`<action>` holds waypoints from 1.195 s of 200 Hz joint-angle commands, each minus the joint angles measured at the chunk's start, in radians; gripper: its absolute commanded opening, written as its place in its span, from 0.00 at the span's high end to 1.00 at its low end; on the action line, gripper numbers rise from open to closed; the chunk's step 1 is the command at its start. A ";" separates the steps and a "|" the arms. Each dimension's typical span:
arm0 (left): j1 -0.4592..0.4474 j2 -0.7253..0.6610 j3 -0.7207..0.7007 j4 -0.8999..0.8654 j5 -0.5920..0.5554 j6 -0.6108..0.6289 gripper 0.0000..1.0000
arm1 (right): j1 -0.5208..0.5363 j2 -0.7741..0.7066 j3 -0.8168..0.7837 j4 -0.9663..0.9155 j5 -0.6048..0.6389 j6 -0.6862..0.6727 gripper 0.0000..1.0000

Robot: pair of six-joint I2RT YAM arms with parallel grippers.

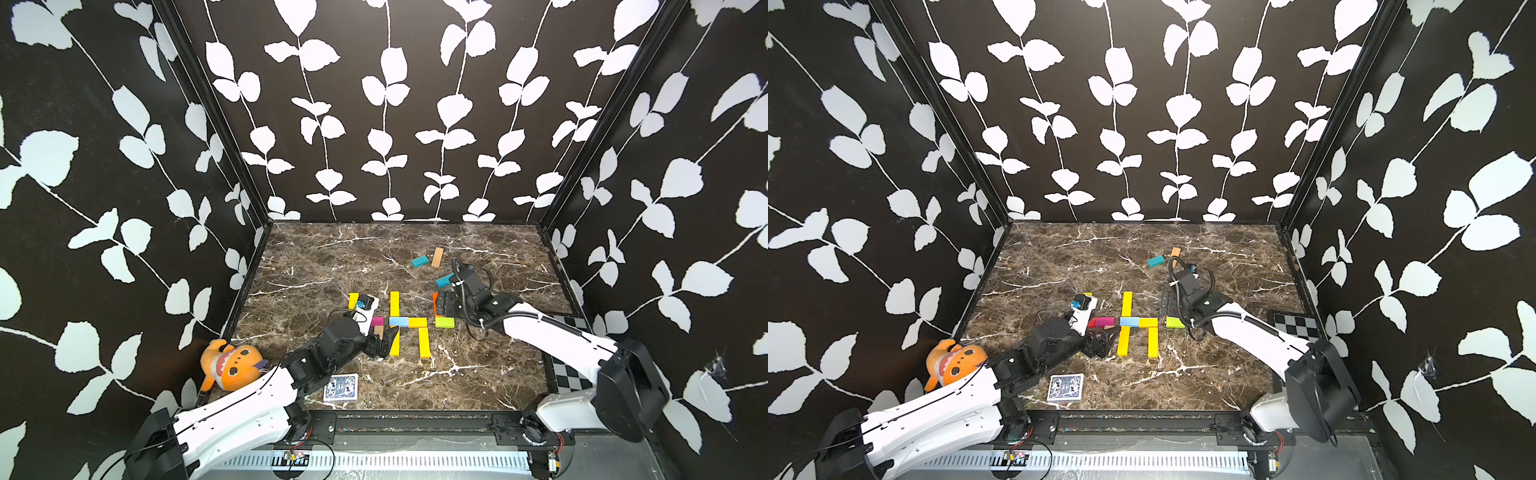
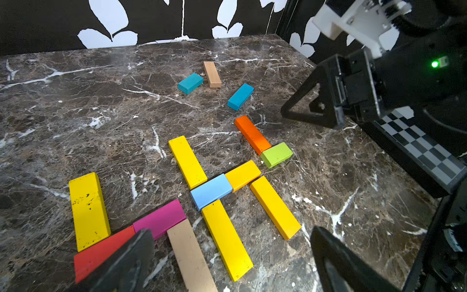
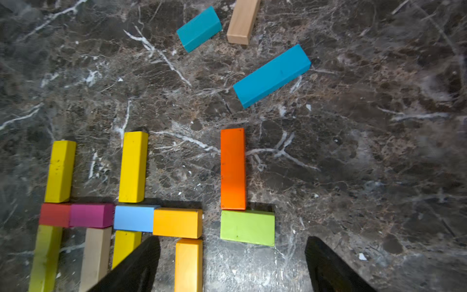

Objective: Assemble the letter h with building blocks
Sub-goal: Assemble the building block at the center of the board.

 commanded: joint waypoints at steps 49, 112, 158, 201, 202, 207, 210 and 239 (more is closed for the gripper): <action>0.005 -0.004 0.045 0.010 0.002 -0.010 0.01 | -0.024 -0.006 -0.182 0.087 -0.344 0.067 0.12; 0.005 0.015 0.044 0.023 0.006 -0.023 0.01 | -0.024 0.074 -0.187 0.144 -0.337 0.077 0.12; 0.005 0.013 0.046 0.021 0.009 -0.026 0.01 | -0.032 0.119 -0.171 0.155 -0.299 0.078 0.13; 0.005 0.023 0.046 0.025 0.008 -0.029 0.01 | -0.051 0.142 -0.156 0.158 -0.296 0.063 0.13; 0.005 0.024 0.047 0.026 0.007 -0.030 0.01 | -0.052 0.144 -0.156 0.159 -0.297 0.063 0.13; 0.005 0.025 0.046 0.026 0.007 -0.030 0.01 | -0.054 0.146 -0.153 0.161 -0.296 0.061 0.13; 0.005 0.028 0.047 0.027 0.008 -0.028 0.01 | -0.054 0.147 -0.152 0.163 -0.296 0.061 0.13; 0.005 0.037 0.051 0.028 0.009 -0.026 0.01 | -0.059 0.160 -0.148 0.171 -0.297 0.062 0.13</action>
